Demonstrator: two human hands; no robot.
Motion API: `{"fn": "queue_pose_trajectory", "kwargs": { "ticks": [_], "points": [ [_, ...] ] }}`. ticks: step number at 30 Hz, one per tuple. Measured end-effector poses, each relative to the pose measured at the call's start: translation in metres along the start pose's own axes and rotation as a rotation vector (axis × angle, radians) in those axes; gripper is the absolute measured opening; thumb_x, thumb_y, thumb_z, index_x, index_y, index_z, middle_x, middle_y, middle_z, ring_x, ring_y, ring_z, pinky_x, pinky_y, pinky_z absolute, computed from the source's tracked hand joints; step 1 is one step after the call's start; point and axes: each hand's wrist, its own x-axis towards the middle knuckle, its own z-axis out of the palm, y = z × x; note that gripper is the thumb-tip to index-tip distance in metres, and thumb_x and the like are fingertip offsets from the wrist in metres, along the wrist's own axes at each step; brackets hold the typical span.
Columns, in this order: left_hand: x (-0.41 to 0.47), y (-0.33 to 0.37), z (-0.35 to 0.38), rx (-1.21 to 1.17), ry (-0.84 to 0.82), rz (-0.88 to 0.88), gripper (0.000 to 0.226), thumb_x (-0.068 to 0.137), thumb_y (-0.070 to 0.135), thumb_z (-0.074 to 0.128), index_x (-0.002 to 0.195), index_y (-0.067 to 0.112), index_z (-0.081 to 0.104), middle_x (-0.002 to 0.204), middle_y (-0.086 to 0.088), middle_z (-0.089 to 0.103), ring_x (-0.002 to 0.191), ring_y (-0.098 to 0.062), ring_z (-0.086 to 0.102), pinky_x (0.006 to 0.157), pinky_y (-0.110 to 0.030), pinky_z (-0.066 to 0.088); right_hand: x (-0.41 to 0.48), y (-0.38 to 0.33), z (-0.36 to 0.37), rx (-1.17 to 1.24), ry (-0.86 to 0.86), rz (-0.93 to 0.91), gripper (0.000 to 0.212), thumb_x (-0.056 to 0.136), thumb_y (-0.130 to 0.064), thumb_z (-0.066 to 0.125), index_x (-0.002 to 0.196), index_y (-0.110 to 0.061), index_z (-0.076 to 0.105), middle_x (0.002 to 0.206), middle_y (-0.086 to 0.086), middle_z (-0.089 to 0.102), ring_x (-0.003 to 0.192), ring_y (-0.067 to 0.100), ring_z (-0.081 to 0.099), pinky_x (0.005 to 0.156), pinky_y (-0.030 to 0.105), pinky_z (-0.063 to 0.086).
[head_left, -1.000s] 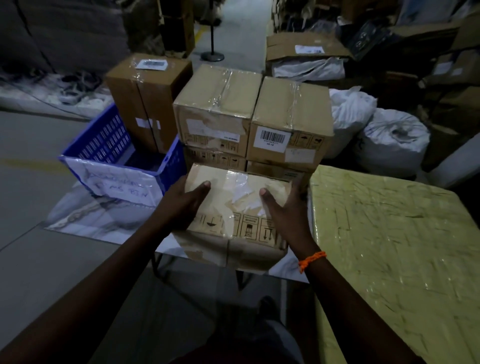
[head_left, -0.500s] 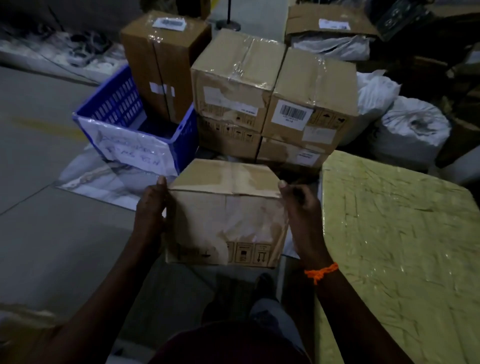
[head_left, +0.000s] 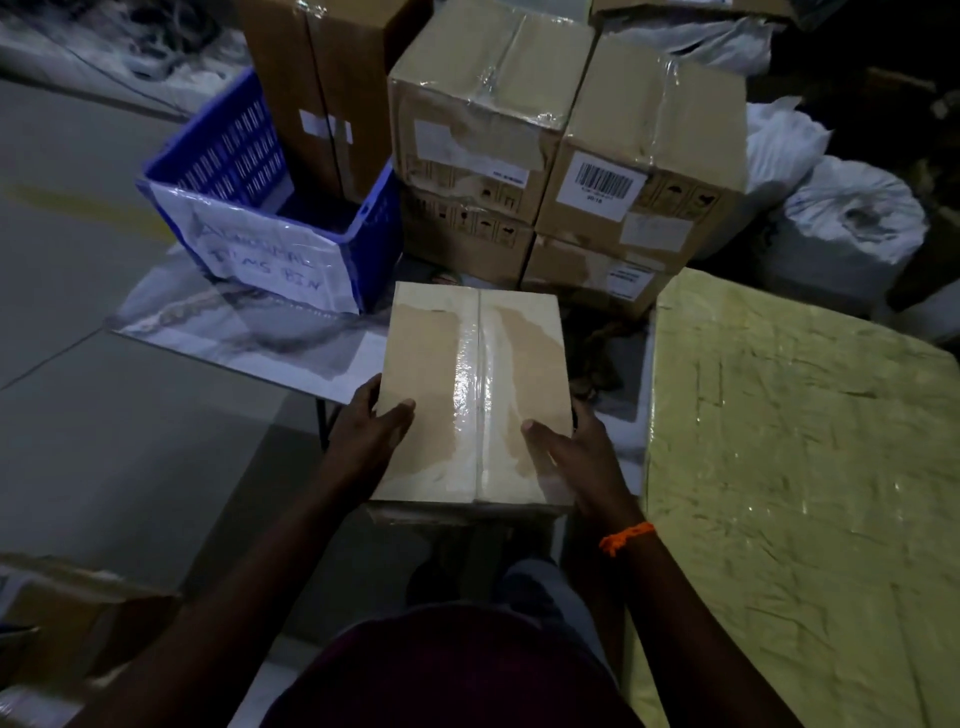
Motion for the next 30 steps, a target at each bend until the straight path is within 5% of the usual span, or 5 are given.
{"fn": "queue_pose_trajectory", "kwargs": {
  "ticks": [10,14,20,23,30],
  "points": [
    [0.037,0.023,0.009,0.332,-0.076,0.105,0.063,0.096,0.041,0.067,0.149,0.027,0.038,0.139,0.003,0.056,0.125,-0.019,0.056,0.100,-0.043,0.050,0.034,-0.033,0.004,-0.056,0.056,-0.075,0.049,0.091,-0.018,0.076,0.136,-0.015,0.057,0.122,0.005,0.070,0.110,0.023,0.068,0.094,0.044,0.058],
    [0.058,0.055,0.016,0.307,-0.098,0.091,0.050,0.102,0.031,0.060,0.148,0.022,0.043,0.118,0.016,0.058,0.103,0.003,0.057,0.078,-0.017,0.046,0.068,-0.053,0.005,-0.052,0.014,-0.066,0.050,0.091,-0.018,0.076,0.137,-0.016,0.059,0.122,0.004,0.071,0.111,0.023,0.069,0.097,0.049,0.058],
    [0.058,0.072,0.029,0.165,-0.104,0.022,0.028,0.101,0.033,0.062,0.125,0.037,0.051,0.110,0.018,0.057,0.097,-0.004,0.056,0.068,-0.028,0.051,0.077,-0.070,0.009,-0.012,0.007,-0.043,0.049,0.093,-0.013,0.074,0.139,-0.015,0.058,0.122,0.004,0.069,0.114,0.024,0.066,0.090,0.033,0.054],
    [0.051,0.077,0.031,0.260,-0.095,0.135,0.020,0.100,0.038,0.061,0.118,0.042,0.053,0.111,0.021,0.059,0.098,0.002,0.059,0.072,-0.025,0.053,0.070,-0.066,0.004,0.030,0.073,-0.056,0.057,0.089,-0.018,0.079,0.141,-0.016,0.055,0.126,0.004,0.069,0.112,0.021,0.066,0.097,0.043,0.056],
    [0.043,0.102,0.042,0.226,0.025,0.255,0.064,0.096,0.048,0.064,0.146,0.017,0.039,0.130,0.002,0.053,0.104,-0.005,0.057,0.074,-0.024,0.048,0.039,-0.090,-0.021,0.139,0.242,-0.203,0.068,0.088,-0.037,0.081,0.145,-0.018,0.049,0.132,-0.001,0.066,0.119,0.015,0.064,0.101,0.045,0.056]
  ]
}}
